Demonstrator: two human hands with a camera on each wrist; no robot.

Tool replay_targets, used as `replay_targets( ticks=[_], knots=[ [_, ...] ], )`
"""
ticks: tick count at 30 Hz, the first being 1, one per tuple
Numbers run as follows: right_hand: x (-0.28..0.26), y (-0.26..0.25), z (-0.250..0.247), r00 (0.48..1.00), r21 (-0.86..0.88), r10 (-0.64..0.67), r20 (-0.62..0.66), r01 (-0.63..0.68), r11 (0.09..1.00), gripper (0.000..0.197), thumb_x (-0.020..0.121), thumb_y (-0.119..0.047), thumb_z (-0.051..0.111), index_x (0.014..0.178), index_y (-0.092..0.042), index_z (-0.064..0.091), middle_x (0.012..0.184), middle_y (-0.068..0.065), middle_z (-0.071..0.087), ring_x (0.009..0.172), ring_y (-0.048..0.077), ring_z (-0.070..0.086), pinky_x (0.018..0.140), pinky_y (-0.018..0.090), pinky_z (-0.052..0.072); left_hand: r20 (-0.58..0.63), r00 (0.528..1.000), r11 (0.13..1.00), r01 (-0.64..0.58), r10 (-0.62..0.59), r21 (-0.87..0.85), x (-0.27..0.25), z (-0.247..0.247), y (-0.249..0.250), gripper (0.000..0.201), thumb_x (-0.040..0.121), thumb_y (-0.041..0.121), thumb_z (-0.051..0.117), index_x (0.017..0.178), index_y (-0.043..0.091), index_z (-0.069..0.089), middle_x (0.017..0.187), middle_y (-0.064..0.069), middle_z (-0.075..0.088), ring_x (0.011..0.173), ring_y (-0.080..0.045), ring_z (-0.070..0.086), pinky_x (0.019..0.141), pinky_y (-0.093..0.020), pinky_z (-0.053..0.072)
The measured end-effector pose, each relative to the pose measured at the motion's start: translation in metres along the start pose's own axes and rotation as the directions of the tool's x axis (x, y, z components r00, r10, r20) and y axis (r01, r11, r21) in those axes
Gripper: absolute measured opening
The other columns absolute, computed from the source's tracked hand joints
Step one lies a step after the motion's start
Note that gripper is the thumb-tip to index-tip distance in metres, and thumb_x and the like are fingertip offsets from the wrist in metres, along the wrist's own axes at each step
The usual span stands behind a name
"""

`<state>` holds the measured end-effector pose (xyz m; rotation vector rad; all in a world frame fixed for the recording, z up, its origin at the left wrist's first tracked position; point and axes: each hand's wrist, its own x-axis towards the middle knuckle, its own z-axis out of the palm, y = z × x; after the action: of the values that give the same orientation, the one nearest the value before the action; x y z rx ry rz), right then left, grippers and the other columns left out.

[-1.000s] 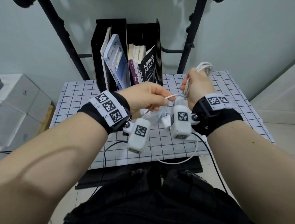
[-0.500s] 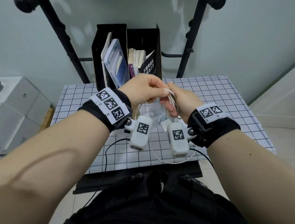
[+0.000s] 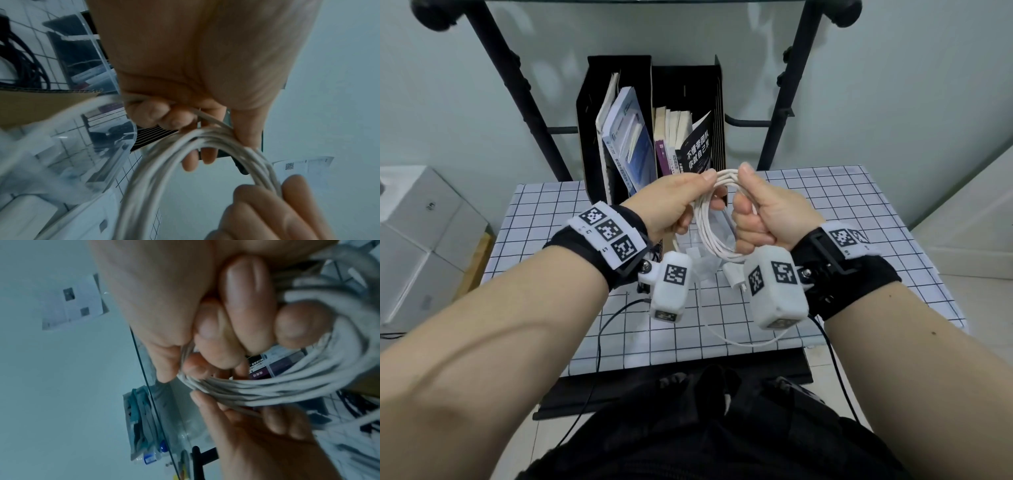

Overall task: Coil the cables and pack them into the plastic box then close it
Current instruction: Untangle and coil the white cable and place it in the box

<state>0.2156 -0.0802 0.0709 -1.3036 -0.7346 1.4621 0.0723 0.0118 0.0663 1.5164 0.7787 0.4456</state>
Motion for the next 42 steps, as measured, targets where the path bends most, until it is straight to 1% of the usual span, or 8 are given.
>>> replay_targets(
  ticks=[6,9,19,24,27,33,37,42],
  knots=[
    [0.001,-0.001,0.000,0.999,0.123,-0.038,0.000,0.038,0.992,0.052,0.097,-0.054,0.038,0.069,-0.013,0.054,0.038,-0.004,0.025,0.030,0.010,0.018,0.056,0.034,0.010,-0.084,0.996,0.998,0.011,-0.016,-0.066,0.005,0.008,-0.003,0.034,0.098,0.046,0.041,0.082,0.020,0.058,0.061,0.007,0.052,0.053,-0.010,0.040,0.053,-0.024,0.030],
    [0.002,-0.002,0.000,0.998,0.223,0.003,0.070,-0.018,0.975,0.051,0.099,-0.052,0.033,0.071,-0.014,0.052,0.038,-0.005,0.027,0.029,0.010,0.020,0.051,0.028,0.018,-0.091,0.995,0.995,0.017,-0.027,-0.100,0.005,0.008,-0.002,0.036,0.098,0.046,0.041,0.078,0.020,0.055,0.054,0.008,0.048,0.043,-0.007,0.036,0.042,-0.019,0.027],
    [0.001,-0.009,-0.006,0.999,0.459,-0.007,0.040,-0.012,0.889,0.046,0.099,-0.051,0.033,0.067,-0.019,0.045,0.036,-0.008,0.027,0.027,0.008,0.020,0.051,0.025,0.012,-0.038,0.993,0.926,0.091,-0.113,-0.368,0.008,0.008,-0.014,0.044,0.100,0.041,0.038,0.086,0.009,0.064,0.060,-0.003,0.061,0.035,-0.009,0.026,0.040,-0.021,0.028],
    [0.003,-0.013,-0.014,0.997,0.575,-0.055,-0.055,0.077,0.815,0.046,0.099,-0.050,0.036,0.066,-0.020,0.047,0.037,-0.007,0.027,0.029,0.009,0.020,0.049,0.023,0.014,-0.022,0.991,0.929,0.116,-0.132,-0.352,0.003,0.014,-0.026,0.032,0.101,0.022,0.038,0.109,0.002,0.061,0.063,0.000,0.063,0.040,-0.010,0.040,0.050,-0.026,0.040],
    [0.003,-0.014,-0.018,0.993,0.631,-0.068,-0.098,0.115,0.767,0.047,0.098,-0.051,0.036,0.064,-0.021,0.046,0.037,-0.007,0.027,0.030,0.008,0.020,0.048,0.022,0.014,-0.002,0.985,0.937,0.166,-0.175,-0.306,-0.001,0.016,-0.034,0.030,0.102,0.021,0.035,0.097,0.010,0.063,0.074,-0.007,0.063,0.047,-0.013,0.049,0.058,-0.027,0.043],
    [0.001,-0.024,-0.029,0.946,0.693,-0.094,-0.311,0.293,0.658,0.049,0.099,-0.050,0.036,0.062,-0.020,0.045,0.041,-0.008,0.027,0.033,0.010,0.020,0.044,0.019,0.023,0.021,0.982,0.973,0.191,-0.190,-0.125,-0.006,0.021,-0.047,0.025,0.101,0.016,0.036,0.113,0.009,0.057,0.072,-0.004,0.063,0.054,-0.011,0.053,0.062,-0.024,0.046],
    [0.001,-0.027,-0.036,0.900,0.675,-0.097,-0.424,0.385,0.630,0.048,0.100,-0.050,0.034,0.064,-0.020,0.044,0.045,-0.006,0.030,0.037,0.013,0.021,0.050,0.022,0.025,-0.006,0.986,0.984,0.169,-0.169,-0.051,-0.008,0.023,-0.049,0.013,0.098,0.005,0.040,0.096,0.014,0.050,0.078,-0.006,0.064,0.053,-0.011,0.054,0.062,-0.026,0.047],
    [0.006,-0.021,-0.034,0.869,0.638,-0.109,-0.482,0.434,0.636,0.046,0.101,-0.045,0.033,0.064,-0.019,0.042,0.050,-0.001,0.036,0.041,0.016,0.030,0.049,0.020,0.034,0.054,0.995,0.992,0.080,-0.085,0.093,-0.009,0.019,-0.045,0.014,0.091,0.004,0.055,0.092,0.015,0.063,0.076,0.000,0.065,0.056,-0.008,0.055,0.055,-0.021,0.043]
  ],
)
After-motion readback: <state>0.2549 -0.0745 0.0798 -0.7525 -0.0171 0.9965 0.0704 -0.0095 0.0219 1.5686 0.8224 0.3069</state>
